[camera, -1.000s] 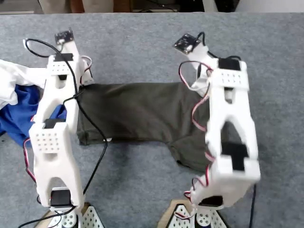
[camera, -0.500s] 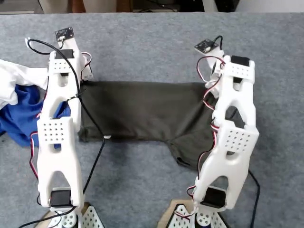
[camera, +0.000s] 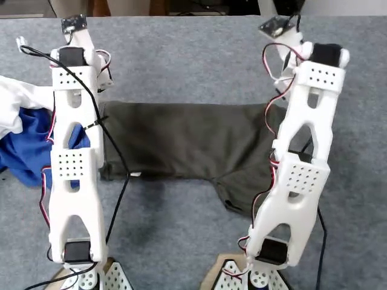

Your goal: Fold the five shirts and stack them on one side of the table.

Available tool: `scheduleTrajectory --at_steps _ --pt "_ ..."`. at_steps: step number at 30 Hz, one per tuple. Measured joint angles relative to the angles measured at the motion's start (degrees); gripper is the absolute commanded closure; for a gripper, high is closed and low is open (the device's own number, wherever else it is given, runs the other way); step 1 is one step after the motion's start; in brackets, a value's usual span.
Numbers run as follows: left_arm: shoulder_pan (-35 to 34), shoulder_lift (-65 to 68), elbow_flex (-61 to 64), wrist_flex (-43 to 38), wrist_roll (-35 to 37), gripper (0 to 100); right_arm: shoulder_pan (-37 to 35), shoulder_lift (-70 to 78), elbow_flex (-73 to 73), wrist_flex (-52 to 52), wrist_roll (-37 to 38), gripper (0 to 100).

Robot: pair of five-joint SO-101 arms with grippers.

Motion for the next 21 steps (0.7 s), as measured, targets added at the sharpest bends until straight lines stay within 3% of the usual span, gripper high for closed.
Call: scheduleTrajectory --at_steps 5,10,17,21 --pt "1.1 0.0 2.9 1.1 -2.5 98 0.0 -0.4 -4.1 2.7 0.0 99.4" --pt "1.1 -1.5 11.5 1.1 -2.9 98 0.1 -4.7 4.0 2.8 0.0 99.5" --pt "5.7 -27.1 41.2 0.5 -4.5 98 0.0 -21.6 25.7 1.3 -0.4 99.5" --pt "6.9 -39.5 61.4 -7.2 -3.9 98 0.0 -24.5 40.1 -8.4 -1.1 99.5"
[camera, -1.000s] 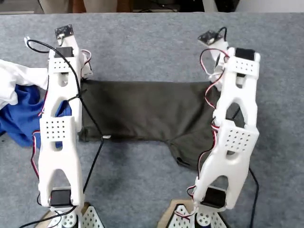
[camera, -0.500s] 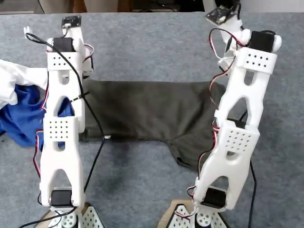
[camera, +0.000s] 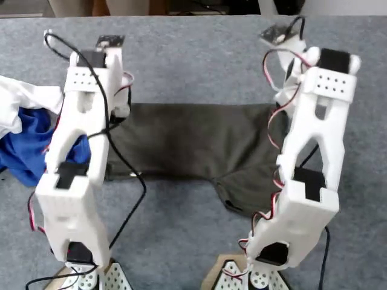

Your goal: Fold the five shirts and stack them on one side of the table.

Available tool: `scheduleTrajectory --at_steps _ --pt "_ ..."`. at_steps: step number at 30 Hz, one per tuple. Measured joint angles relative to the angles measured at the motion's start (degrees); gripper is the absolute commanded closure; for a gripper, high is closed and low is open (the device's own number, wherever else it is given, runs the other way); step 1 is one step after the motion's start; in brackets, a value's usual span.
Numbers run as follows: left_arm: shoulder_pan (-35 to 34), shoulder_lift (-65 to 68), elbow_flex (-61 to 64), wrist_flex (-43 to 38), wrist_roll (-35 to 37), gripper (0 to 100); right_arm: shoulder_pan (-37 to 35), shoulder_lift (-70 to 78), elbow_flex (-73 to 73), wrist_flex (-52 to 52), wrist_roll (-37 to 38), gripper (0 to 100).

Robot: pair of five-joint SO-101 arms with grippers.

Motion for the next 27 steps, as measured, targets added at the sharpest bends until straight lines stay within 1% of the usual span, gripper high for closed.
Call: scheduleTrajectory --at_steps 3,6,8,11,16,20,27 --pt "-0.1 -4.7 15.0 -6.9 0.4 98 0.0 0.0 11.0 -9.9 -0.4 99.4" --pt "-1.3 -7.7 26.5 -13.5 0.4 98 0.0 0.1 18.1 -18.5 -0.4 99.4" --pt "-2.2 -8.4 31.2 -16.9 0.4 98 0.0 1.6 19.5 -22.4 -0.4 99.4" --pt "-2.7 -8.4 35.2 -18.6 0.4 98 0.0 5.9 19.6 -25.4 -0.4 99.4" --pt "-5.7 -8.4 38.5 -20.0 -0.1 98 1.6 14.1 15.2 -25.6 -0.4 99.4" --pt "-7.0 -9.2 39.8 -20.5 -3.4 98 1.7 18.0 8.5 -21.9 -0.4 99.4" --pt "-7.0 -9.6 39.9 -19.2 -4.0 98 1.8 19.4 -1.1 -13.0 0.8 99.4"
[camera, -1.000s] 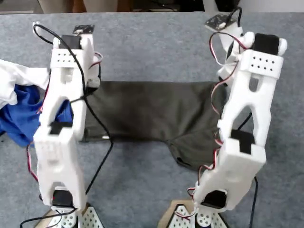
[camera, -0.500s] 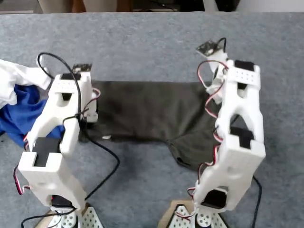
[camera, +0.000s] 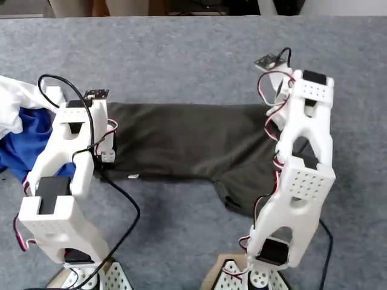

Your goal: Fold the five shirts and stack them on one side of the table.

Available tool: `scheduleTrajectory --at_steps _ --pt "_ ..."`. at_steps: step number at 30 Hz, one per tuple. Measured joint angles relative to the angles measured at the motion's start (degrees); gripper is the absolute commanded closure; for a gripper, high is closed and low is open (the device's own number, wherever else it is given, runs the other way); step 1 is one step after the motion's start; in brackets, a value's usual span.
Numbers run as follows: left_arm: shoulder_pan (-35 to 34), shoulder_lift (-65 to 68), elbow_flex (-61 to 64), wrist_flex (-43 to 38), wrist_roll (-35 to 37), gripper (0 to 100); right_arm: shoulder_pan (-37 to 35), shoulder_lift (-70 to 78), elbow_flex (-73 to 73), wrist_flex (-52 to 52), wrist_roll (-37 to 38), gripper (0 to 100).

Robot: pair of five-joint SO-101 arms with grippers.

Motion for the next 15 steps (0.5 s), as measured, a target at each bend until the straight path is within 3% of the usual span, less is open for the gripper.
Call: scheduleTrajectory --at_steps 7,15 --pt "4.0 -4.9 -10.2 7.6 0.0 98 0.0 -2.4 -6.6 11.1 2.5 99.4" --pt "12.1 -16.1 -15.6 14.2 0.0 98 0.0 -18.7 -1.8 18.6 8.8 99.4"
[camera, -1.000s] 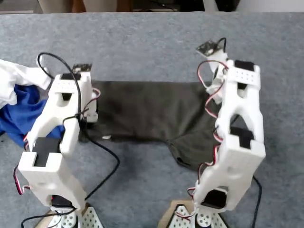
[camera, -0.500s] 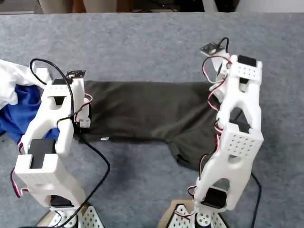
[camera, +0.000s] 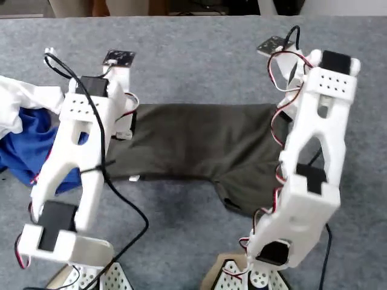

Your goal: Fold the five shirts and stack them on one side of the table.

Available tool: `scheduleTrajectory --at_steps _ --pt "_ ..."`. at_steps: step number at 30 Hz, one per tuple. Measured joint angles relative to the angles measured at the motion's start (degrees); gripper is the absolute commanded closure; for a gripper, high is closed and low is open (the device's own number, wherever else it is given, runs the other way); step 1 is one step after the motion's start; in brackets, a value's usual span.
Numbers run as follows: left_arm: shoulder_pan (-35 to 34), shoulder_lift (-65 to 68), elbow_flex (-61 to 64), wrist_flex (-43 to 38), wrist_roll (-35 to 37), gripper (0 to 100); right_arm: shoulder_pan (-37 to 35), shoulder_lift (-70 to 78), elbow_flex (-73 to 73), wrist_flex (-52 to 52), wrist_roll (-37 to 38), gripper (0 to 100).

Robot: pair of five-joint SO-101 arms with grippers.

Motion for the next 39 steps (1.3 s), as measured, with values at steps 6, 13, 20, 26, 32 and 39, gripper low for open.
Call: scheduleTrajectory --at_steps 6,13,20,26,32,39 --pt "2.5 -17.3 10.8 -1.3 0.0 98 0.0 -18.6 21.4 -5.7 3.4 99.4" --pt "-5.4 -31.1 25.1 -7.9 -3.0 98 0.0 -45.7 57.6 -17.3 12.1 99.4" --pt "-16.1 -29.8 34.5 -16.0 -6.8 98 0.0 -70.7 84.8 -18.9 20.1 86.9" --pt "-18.4 -27.0 47.2 -31.7 -4.2 98 0.0 -77.5 91.6 -14.9 22.7 77.5" --pt "-18.5 -26.0 52.0 -39.0 -1.8 98 -6.6 -77.8 94.2 -11.7 21.4 77.3" --pt "-18.5 -26.0 52.6 -39.6 -1.8 98 -12.7 -77.8 102.7 -18.4 19.5 77.2"
